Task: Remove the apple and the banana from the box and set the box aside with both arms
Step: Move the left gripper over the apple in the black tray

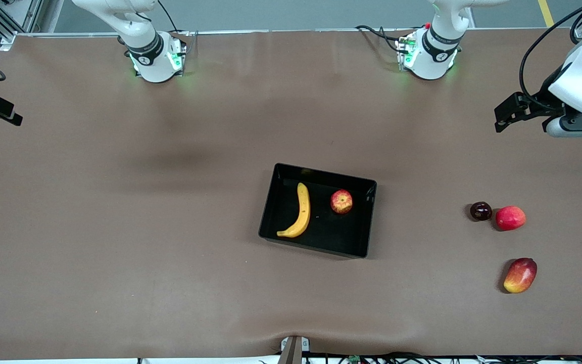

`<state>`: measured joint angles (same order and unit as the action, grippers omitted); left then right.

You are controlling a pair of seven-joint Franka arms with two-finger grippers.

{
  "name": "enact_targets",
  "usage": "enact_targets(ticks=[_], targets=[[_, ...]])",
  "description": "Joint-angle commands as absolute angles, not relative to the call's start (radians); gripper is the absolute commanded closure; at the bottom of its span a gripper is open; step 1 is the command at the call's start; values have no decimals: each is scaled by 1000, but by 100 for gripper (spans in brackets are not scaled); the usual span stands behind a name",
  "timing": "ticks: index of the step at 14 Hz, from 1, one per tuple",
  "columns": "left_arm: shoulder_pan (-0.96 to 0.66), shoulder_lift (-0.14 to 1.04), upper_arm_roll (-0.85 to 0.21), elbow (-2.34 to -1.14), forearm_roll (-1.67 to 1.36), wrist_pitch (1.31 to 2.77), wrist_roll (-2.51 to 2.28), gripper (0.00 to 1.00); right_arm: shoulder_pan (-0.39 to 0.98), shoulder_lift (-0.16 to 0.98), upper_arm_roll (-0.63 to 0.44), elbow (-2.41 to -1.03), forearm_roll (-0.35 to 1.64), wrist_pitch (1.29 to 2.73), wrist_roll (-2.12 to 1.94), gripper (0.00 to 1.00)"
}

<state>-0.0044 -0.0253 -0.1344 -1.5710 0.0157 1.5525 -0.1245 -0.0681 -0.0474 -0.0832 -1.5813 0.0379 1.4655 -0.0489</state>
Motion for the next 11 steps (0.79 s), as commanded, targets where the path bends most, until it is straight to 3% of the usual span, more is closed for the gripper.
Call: enact_targets(ticks=[1,5,11], targets=[[-3,-17,-133,-1548,12,1537,-112,0,-92,-44,-69,-1572,58,1456,-63,0],[-17,1,-137,-1543,21,1540,-124,0,-92,-44,-68,-1572,60,1456,-63,0],[-147,171,-201,-1506,49,1636,-270,0,-97,-44,-69,-1572,72,1456,-63,0]])
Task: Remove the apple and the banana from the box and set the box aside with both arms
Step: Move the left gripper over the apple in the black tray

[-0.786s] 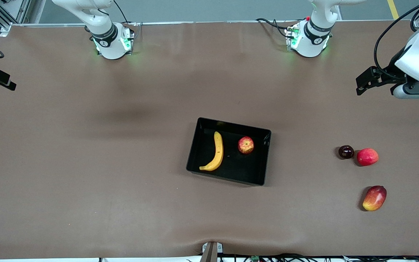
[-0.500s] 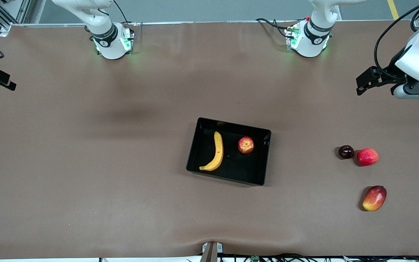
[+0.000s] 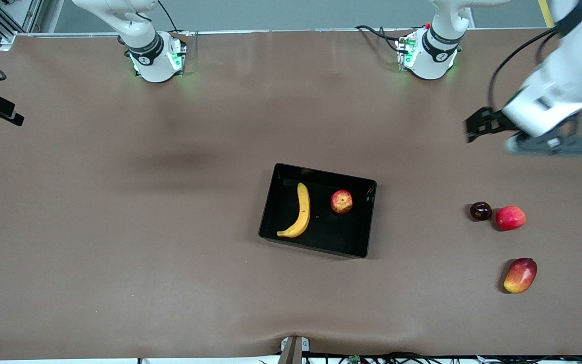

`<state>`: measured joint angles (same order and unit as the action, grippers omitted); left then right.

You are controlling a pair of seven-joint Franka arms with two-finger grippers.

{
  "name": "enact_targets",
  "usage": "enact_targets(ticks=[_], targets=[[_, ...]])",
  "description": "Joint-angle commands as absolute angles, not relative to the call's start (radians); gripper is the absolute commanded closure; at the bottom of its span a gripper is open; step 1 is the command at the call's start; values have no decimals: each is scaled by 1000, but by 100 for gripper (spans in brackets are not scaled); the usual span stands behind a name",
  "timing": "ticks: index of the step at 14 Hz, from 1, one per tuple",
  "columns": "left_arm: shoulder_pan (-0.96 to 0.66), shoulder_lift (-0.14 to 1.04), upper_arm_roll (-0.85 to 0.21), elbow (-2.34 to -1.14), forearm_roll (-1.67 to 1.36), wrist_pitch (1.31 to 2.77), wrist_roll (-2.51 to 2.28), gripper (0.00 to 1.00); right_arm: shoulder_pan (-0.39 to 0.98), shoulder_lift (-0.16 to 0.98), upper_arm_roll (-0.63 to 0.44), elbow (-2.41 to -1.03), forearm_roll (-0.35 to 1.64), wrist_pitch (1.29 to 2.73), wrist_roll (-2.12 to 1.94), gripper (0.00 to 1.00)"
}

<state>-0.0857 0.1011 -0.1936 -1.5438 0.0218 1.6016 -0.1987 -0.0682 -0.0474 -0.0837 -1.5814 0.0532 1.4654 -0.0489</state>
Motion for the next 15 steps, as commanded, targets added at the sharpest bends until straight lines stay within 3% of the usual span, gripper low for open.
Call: enact_targets(ticks=[1,9,15], targets=[[-187,210,-201,-1506,49,1670,-332,0,-95,-44,-69,-1572,72,1456,-63,0],[-400,521,-195,-1503,100,2031,-800,0,-97,-44,-69,-1572,74,1456,-63,0],[-431,663,-199,-1508,178,2132,-933,0,-97,-44,-69,-1572,74,1456,-63,0]])
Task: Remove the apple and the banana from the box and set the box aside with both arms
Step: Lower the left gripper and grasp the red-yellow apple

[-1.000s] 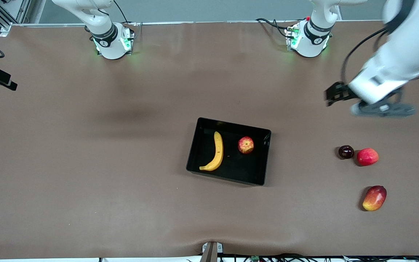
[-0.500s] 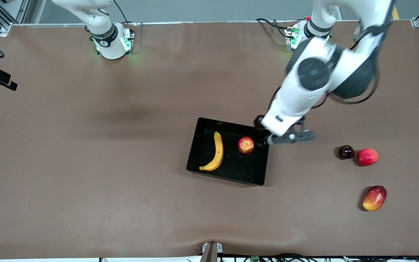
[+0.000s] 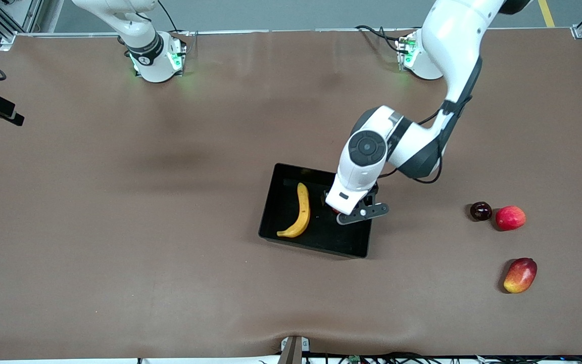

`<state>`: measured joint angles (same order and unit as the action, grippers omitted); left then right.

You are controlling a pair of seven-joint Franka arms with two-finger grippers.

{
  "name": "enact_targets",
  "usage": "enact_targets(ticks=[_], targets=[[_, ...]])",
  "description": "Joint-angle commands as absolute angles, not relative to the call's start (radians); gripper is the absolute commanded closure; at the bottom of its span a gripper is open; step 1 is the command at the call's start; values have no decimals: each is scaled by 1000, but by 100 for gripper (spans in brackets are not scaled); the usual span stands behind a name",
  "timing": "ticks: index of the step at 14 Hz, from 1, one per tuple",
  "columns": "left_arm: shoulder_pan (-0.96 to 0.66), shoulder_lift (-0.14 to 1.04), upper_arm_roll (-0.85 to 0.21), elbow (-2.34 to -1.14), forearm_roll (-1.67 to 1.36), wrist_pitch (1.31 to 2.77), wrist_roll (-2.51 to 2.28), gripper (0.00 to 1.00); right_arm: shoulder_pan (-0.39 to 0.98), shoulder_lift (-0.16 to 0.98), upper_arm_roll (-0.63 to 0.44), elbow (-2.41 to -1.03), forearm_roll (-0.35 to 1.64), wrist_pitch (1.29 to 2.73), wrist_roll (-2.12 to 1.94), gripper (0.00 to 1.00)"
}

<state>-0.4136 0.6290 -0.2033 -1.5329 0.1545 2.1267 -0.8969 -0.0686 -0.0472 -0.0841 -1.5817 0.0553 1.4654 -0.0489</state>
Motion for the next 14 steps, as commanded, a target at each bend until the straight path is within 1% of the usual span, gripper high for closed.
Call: enact_targets(ticks=[1,6,7,9,10,12,13,14], targets=[[-430,672,-199,-1517,178,2134,-933,0,-97,-44,-69,-1572,74,1456,-63,0],[-428,718,-199,-1552,176,2210,-939,0,-97,-44,-69,-1572,74,1456,-63,0],[-428,730,-199,-1554,176,2221,-939,4,-95,-44,-69,-1572,74,1456,-63,0],[-428,741,-199,-1555,176,2230,-939,34,-97,-44,-69,-1572,74,1456,-63,0],[-428,738,-199,-1557,178,2230,-937,53,-97,-44,-69,-1572,74,1456,-63,0],[-425,730,-199,-1555,176,2221,-930,97,-97,-44,-69,-1572,74,1456,-63,0],[-426,720,-199,-1552,178,2220,-931,100,-97,-44,-69,-1572,74,1456,-63,0],[-428,694,-199,-1551,176,2212,-933,100,-97,-44,-69,-1572,74,1456,-63,0]])
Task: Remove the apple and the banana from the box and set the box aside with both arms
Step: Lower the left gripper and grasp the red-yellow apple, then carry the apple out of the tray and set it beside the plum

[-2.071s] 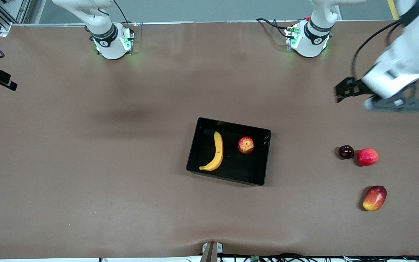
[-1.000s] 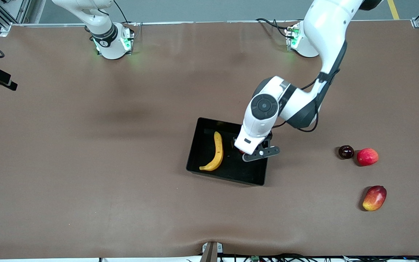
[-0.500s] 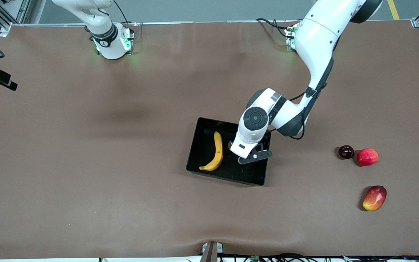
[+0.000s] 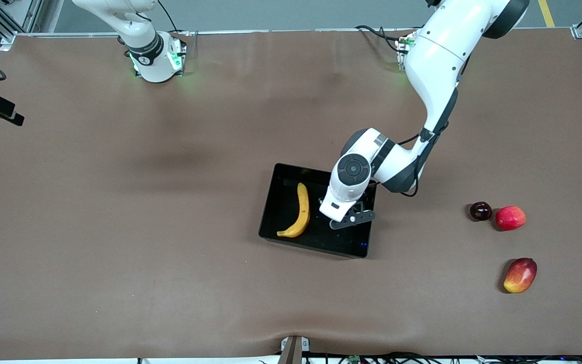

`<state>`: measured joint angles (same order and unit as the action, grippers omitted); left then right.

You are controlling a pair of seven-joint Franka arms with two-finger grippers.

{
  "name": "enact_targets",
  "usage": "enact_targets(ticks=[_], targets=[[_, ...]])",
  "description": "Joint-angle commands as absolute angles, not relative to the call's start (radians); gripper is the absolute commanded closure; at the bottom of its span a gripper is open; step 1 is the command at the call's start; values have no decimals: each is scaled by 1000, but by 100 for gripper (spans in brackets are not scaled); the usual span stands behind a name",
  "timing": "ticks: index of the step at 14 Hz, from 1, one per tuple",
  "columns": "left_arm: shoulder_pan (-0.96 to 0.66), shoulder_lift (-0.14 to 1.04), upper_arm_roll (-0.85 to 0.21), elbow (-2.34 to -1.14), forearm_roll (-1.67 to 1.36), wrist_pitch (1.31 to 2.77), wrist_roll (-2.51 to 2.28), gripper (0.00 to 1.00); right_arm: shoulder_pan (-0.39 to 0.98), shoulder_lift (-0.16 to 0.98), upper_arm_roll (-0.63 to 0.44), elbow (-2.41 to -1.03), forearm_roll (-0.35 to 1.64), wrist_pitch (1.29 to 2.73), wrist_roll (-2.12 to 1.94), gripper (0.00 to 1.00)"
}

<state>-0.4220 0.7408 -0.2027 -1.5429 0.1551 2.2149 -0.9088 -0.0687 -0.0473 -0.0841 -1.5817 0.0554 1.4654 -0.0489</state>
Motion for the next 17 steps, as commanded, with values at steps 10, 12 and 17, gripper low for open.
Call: enact_targets(ticks=[10,12,17], targets=[[-272,520,-187,-1471,179,2051,-714,100,-97,-44,-69,-1572,74,1456,-63,0],[-200,521,-189,-1506,179,2051,-654,100,-97,-44,-69,-1572,74,1456,-63,0],[-80,609,-187,-1543,184,2084,-548,100,-97,-44,-69,-1572,74,1456,-63,0]])
